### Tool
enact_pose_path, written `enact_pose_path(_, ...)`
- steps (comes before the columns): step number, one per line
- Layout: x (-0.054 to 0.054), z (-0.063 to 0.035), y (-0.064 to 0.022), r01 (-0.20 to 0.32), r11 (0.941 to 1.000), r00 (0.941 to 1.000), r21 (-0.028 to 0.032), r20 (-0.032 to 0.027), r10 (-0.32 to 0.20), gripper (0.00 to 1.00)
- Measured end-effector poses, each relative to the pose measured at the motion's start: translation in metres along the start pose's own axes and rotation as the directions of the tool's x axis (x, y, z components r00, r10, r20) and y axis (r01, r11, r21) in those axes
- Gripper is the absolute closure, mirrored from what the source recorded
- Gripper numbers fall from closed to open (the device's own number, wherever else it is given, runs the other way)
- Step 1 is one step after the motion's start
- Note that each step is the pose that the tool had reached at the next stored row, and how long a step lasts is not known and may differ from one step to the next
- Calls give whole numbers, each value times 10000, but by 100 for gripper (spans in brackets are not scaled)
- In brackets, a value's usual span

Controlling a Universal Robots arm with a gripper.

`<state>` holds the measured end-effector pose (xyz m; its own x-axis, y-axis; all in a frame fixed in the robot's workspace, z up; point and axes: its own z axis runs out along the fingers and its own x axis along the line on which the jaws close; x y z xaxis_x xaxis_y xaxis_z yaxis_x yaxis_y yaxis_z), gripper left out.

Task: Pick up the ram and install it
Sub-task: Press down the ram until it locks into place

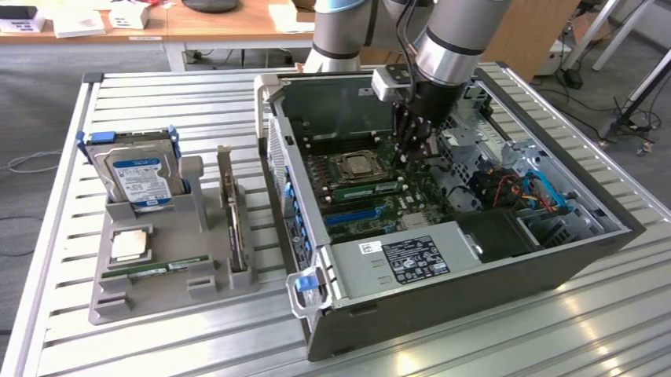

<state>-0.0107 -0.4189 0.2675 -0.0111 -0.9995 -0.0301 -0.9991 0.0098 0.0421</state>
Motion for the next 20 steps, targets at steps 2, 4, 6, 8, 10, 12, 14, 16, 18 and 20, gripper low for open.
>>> enact_pose_path(2, 0, -2, -43, 1, 10000, 10000, 0, 0, -1, 89)
enact_pose_path(4, -1, -3, -83, 0, 10000, 10000, 1, 1, 0, 89)
enact_pose_path(6, -2, -4, -123, 1, 10000, 10000, 1, 2, -1, 89)
enact_pose_path(8, -2, -6, -160, 1, 10000, 10000, 1, 1, -1, 89)
enact_pose_path(10, -2, -7, -171, 1, 10000, 10000, 0, -1, -1, 89)
enact_pose_path(12, -2, -7, -171, -1, 10000, 10000, 0, 0, 1, 89)
enact_pose_path(14, -2, -7, -171, 0, 10000, 10000, 1, 1, 0, 89)
enact_pose_path(16, -2, 1, -172, 0, 10000, 10000, 1, 2, 0, 89)
enact_pose_path(18, -1, 16, -172, 0, 10000, 10000, 1, 2, 0, 89)
enact_pose_path(20, -1, 33, -173, 0, 10000, 10000, 1, 4, 0, 89)
